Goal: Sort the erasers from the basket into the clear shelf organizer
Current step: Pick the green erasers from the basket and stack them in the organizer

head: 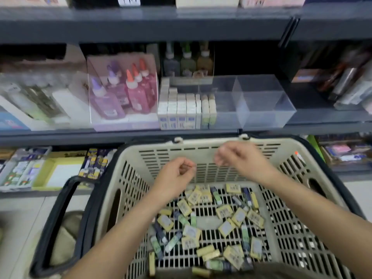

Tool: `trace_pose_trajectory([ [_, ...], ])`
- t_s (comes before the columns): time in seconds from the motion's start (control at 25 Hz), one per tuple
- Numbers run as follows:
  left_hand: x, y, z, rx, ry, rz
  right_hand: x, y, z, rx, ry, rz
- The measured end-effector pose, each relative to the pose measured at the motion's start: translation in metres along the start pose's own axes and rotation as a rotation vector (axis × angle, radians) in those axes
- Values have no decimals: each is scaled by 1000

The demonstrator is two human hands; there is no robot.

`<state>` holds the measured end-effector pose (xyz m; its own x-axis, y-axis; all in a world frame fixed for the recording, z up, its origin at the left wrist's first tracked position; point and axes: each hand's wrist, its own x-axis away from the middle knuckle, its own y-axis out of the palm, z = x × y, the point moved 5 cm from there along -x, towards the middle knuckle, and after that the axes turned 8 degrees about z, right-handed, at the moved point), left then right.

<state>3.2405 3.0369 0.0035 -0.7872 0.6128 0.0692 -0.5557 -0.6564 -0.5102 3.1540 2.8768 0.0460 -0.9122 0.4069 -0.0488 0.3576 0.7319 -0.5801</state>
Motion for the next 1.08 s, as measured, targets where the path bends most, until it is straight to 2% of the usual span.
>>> trace_pose_trajectory([
  [0.12,3,18,-56,-130,-249,-4,36,65,50,305,66,-340],
  [0.2,12,24,-95,-163,-401,-9,46,100,71,353,111,-449],
  [0.28,21,26,-122,-230,-457,-19,50,128,81,350,125,-470],
  [0.4,28,22,-135,-338,-425,-27,58,156,85,459,102,-449],
  [0.52,31,25,-132,-331,-392,-66,70,168,90,506,146,-411],
  [0.6,39,37,-128,-427,-341,-194,73,171,92,500,186,-393],
  [0.72,49,55,-124,-753,-97,-382,73,174,94,513,213,-417],
  [0.84,52,62,-129,-866,-9,-481,70,167,102,388,284,-462],
  [1.0,55,68,-123,-981,95,-484,76,148,117,445,337,-482],
  [1.08,56,71,-120,-943,98,-456,77,144,121,461,350,-485],
])
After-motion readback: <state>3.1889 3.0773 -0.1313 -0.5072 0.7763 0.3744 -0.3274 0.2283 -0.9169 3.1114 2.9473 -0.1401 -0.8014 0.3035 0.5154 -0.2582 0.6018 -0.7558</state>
